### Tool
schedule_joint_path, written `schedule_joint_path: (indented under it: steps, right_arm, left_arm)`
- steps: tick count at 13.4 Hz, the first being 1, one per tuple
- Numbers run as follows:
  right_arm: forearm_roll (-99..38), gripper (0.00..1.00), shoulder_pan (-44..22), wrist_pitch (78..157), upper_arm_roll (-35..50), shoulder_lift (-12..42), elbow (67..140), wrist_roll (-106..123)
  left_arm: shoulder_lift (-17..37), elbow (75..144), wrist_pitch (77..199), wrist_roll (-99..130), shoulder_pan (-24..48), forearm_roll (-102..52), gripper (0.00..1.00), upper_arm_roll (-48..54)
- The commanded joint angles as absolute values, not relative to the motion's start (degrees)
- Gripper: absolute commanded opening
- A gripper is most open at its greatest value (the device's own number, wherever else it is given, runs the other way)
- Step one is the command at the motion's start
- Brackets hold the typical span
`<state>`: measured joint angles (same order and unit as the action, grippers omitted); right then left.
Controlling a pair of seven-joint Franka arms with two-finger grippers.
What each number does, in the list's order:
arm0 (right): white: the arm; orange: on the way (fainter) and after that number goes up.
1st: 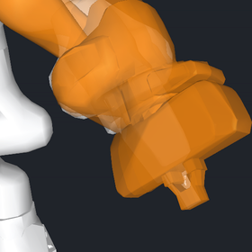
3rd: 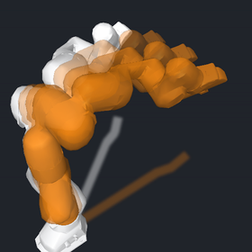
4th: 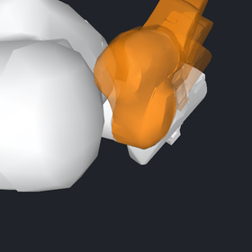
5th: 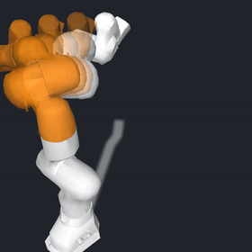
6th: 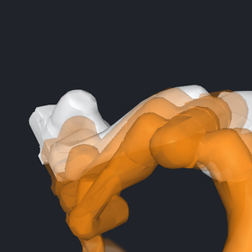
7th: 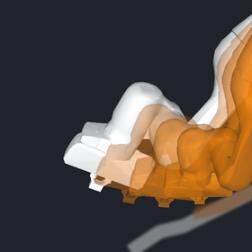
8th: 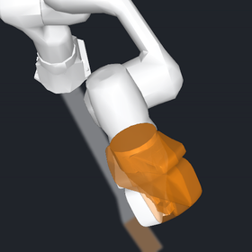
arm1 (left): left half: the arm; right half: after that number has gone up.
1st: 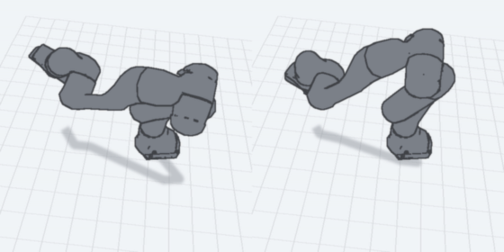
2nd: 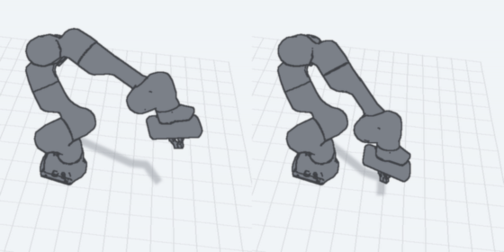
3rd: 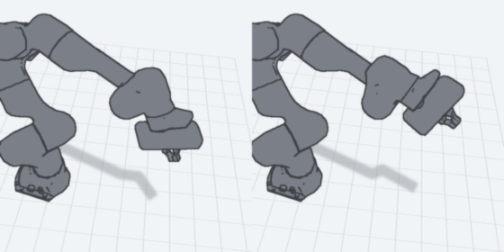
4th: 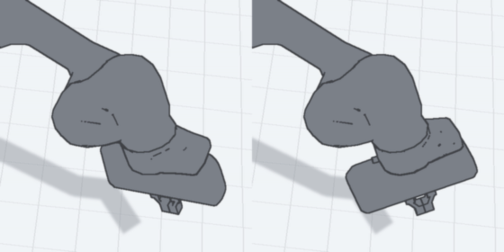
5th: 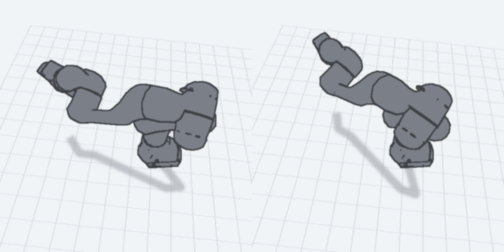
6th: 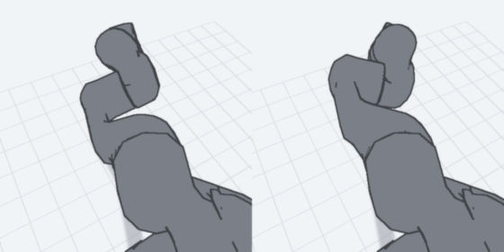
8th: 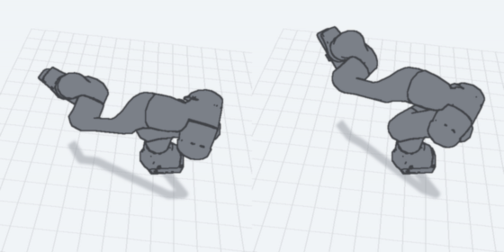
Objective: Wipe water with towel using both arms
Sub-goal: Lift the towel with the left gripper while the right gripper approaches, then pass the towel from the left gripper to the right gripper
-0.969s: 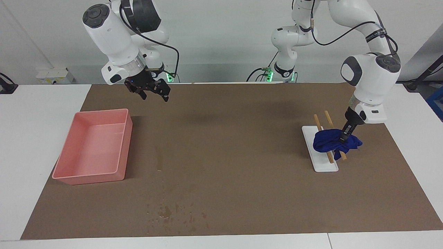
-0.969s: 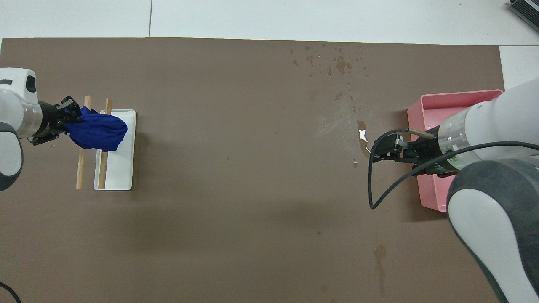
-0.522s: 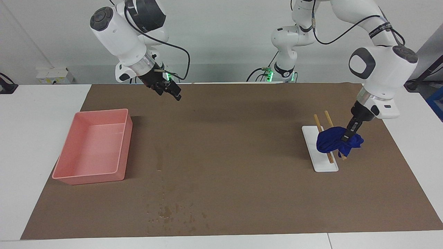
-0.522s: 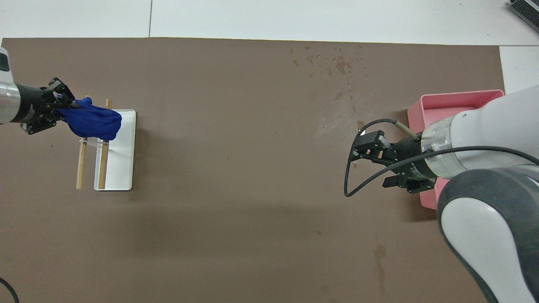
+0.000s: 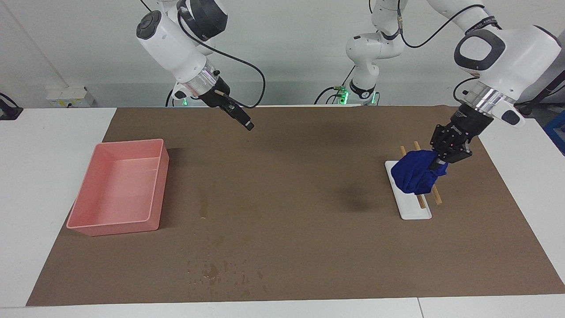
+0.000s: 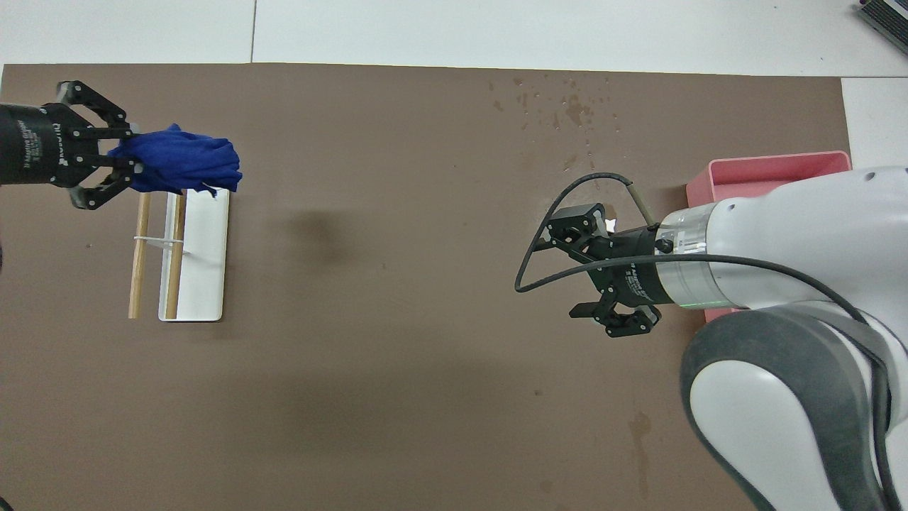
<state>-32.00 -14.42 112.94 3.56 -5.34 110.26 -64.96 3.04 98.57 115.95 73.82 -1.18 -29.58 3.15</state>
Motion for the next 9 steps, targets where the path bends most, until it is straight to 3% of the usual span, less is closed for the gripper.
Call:
schedule_joint_path:
  steps: [1,6,9]
  right_arm:
    - [-37.2,1.0,-15.5,118.1,3.6,-6.5,112.8,-71.1]
    - [-44.1,1.0,-18.4,128.5,3.7,-5.6,114.0,-82.4]
    - [-44.6,1.0,-20.2,130.3,3.7,-5.0,114.0,-86.0]
  left_arm:
    - [1.1,99.6,114.1,83.9,5.9,-31.4,0.0,3.0]
    - [-0.7,102.7,113.6,93.0,17.9,-31.4,0.0,3.0]
    - [-1.4,103.6,114.2,100.3,23.9,-31.4,0.0,3.1]
